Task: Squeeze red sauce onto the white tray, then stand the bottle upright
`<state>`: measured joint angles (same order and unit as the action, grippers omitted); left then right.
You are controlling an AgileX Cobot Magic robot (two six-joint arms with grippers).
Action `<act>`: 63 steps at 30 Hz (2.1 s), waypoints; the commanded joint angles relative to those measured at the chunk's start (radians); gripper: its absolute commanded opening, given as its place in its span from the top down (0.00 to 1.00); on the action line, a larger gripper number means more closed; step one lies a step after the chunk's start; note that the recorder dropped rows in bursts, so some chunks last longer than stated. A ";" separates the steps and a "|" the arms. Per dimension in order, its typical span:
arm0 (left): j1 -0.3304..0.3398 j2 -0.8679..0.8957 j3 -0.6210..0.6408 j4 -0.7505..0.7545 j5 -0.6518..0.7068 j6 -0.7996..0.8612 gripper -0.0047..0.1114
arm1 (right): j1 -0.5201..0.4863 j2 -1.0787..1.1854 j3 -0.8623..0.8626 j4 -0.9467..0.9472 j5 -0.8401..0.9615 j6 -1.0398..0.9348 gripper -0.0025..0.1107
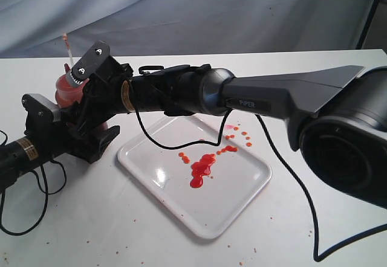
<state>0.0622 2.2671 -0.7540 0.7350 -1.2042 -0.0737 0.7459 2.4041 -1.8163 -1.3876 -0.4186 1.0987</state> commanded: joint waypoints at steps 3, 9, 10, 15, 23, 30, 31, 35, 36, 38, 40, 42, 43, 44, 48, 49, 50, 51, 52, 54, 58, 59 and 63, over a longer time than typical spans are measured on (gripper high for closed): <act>0.055 -0.020 0.002 0.016 0.007 -0.003 0.06 | 0.013 0.009 0.011 0.019 -0.020 0.006 0.81; 0.171 -0.089 0.063 0.117 -0.017 -0.061 0.06 | 0.013 0.009 0.011 0.053 -0.020 0.004 0.81; 0.189 -0.100 0.072 0.133 -0.017 -0.067 0.06 | 0.013 0.009 0.011 0.053 -0.016 0.004 0.81; 0.220 -0.131 0.087 0.191 -0.017 -0.109 0.06 | 0.013 0.009 0.011 0.053 -0.004 -0.003 0.81; 0.187 -0.124 0.085 0.210 -0.017 -0.109 0.06 | 0.013 0.006 0.011 0.053 0.019 -0.030 0.81; 0.177 -0.124 0.085 0.214 -0.017 -0.131 0.06 | 0.013 -0.050 0.011 0.053 0.148 -0.012 0.81; 0.177 -0.124 0.085 0.214 -0.017 -0.134 0.06 | 0.013 -0.053 0.011 0.053 0.140 0.006 0.81; 0.177 -0.126 0.085 0.214 -0.017 -0.134 0.06 | 0.013 -0.064 0.011 0.046 0.097 0.035 0.81; 0.177 -0.126 0.085 0.214 -0.017 -0.134 0.06 | 0.013 -0.061 0.011 0.046 0.089 0.035 0.81; 0.177 -0.127 0.085 0.213 -0.017 -0.143 0.06 | 0.013 -0.061 0.011 0.046 0.090 0.035 0.81; 0.179 -0.127 0.085 0.184 -0.017 -0.187 0.06 | 0.013 -0.061 0.011 0.046 0.090 0.035 0.81; 0.179 -0.127 0.087 0.157 -0.017 -0.192 0.06 | 0.013 -0.061 0.011 0.046 0.090 0.035 0.81; 0.181 -0.127 0.087 0.141 -0.017 -0.192 0.06 | 0.013 -0.061 0.011 0.046 0.091 0.039 0.81; 0.186 -0.127 0.087 0.138 -0.017 -0.192 0.06 | 0.013 -0.061 0.011 0.046 0.091 0.039 0.81; 0.244 -0.175 0.089 0.181 -0.017 -0.286 0.06 | 0.013 -0.061 0.011 0.046 0.091 0.039 0.81; 0.271 -0.198 0.102 0.199 -0.017 -0.301 0.06 | 0.013 -0.061 0.011 0.046 0.091 0.039 0.81; 0.290 -0.219 0.120 0.196 -0.017 -0.301 0.06 | 0.013 -0.061 0.011 0.046 0.091 0.039 0.81; 0.318 -0.245 0.143 0.178 -0.017 -0.301 0.06 | 0.013 -0.061 0.011 0.046 0.091 0.046 0.81; 0.336 -0.257 0.152 0.171 -0.017 -0.301 0.06 | 0.013 -0.061 0.011 0.046 0.087 0.054 0.81; 0.359 -0.277 0.160 0.168 -0.017 -0.301 0.06 | 0.013 -0.061 0.011 0.046 0.067 0.059 0.81; 0.359 -0.278 0.160 0.168 -0.017 -0.309 0.06 | 0.015 -0.061 0.011 0.046 0.065 0.059 0.67; 0.359 -0.278 0.160 0.168 -0.017 -0.309 0.06 | 0.015 -0.061 0.011 0.046 0.065 0.059 0.62; 0.359 -0.278 0.160 0.168 -0.017 -0.309 0.06 | 0.015 -0.061 0.011 0.063 0.065 0.059 0.44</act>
<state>0.4179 1.9985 -0.6009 0.9080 -1.2091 -0.3709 0.7577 2.3715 -1.7998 -1.3500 -0.3248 1.1531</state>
